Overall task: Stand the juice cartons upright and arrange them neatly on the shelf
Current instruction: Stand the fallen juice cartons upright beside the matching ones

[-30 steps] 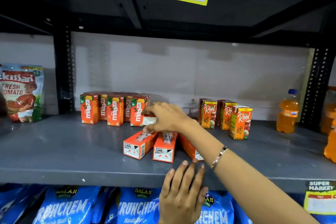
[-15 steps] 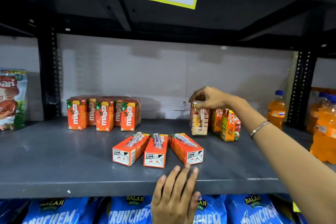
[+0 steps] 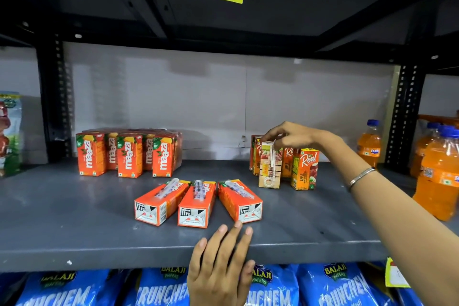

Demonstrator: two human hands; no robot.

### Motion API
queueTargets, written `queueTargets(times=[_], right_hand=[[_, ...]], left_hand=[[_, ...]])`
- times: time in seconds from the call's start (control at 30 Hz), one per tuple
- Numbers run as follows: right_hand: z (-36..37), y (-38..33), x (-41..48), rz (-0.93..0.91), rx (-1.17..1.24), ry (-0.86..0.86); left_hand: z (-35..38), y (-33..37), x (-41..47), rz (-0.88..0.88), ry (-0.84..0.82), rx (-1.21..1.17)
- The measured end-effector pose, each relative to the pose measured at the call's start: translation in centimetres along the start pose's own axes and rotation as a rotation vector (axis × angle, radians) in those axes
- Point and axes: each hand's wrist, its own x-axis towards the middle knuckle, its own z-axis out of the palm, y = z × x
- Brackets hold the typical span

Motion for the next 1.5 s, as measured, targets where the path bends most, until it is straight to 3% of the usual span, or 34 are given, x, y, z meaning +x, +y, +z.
queueTargets(times=[0.13,0.23,0.33,0.53,0.77,1.0,1.17,1.5], right_hand=[[0.4,0.5,0.0,0.019,-0.085,0.108],[0.4,0.4,-0.5,-0.025,0.057,0.034],[-0.1,0.3,-0.9,-0.047,0.024,-0.063],[-0.2,1.2,-0.3,0.048,-0.136,0.044],[0.0,1.2,-0.5,0.025,0.022,0.005],[0.7,0.9,-0.7,0.062,-0.234,0.169],[0.5,1.0,-0.9,0.026,-0.112,0.072],[1.2,1.2,-0.8,-0.018,-0.086,0.105]], left_hand=[[0.1,0.0,-0.1,0.000,-0.002,0.004],[0.1,0.0,-0.2,-0.007,-0.004,0.002],[0.2,0.0,-0.2,-0.011,-0.008,-0.002],[0.1,0.0,-0.1,0.000,-0.011,-0.002],[-0.1,0.0,-0.1,-0.001,-0.017,-0.005],[-0.2,0.0,-0.1,0.004,-0.027,0.005],[-0.4,0.0,-0.1,-0.002,-0.030,0.009],[-0.6,-0.3,-0.2,0.008,-0.070,0.015]])
